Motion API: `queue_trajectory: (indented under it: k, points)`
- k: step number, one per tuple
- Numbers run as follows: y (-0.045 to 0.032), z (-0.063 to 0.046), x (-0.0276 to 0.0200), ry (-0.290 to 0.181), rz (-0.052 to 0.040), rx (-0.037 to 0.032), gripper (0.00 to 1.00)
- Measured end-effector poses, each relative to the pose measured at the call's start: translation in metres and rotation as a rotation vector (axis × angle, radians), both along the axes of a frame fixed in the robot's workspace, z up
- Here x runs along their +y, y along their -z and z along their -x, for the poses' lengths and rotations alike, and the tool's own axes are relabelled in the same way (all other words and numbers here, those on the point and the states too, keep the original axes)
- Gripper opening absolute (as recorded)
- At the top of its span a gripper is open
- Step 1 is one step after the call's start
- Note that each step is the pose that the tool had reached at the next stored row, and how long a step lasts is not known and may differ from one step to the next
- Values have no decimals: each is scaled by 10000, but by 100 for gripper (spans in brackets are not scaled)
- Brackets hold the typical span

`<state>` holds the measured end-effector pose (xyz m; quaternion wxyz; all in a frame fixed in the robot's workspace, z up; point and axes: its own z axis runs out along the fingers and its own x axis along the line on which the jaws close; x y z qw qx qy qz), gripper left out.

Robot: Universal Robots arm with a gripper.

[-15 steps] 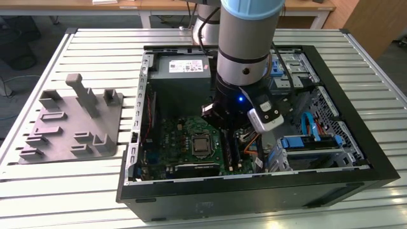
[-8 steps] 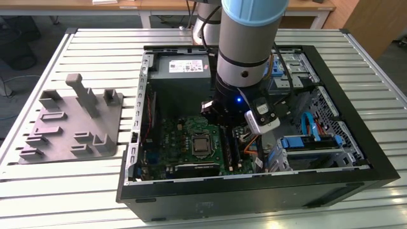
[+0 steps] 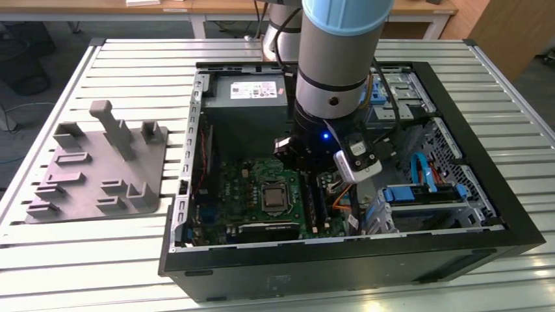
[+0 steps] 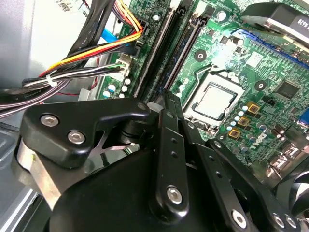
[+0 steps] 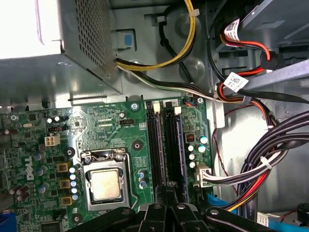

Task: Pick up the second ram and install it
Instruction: 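Insert the second ram into the second slot, then press down the second ram until it locks into place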

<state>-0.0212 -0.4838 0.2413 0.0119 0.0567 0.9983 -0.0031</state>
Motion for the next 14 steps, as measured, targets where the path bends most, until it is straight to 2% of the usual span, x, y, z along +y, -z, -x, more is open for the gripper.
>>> queue_trajectory:
  k: [5,7,9,14]
  points:
    - [0,0,4,0,0,0,10]
    - [2,0,29,1,0,0,10]
    - [7,0,98,0,-1,0,10]
    - [48,0,323,0,-13,0,10]
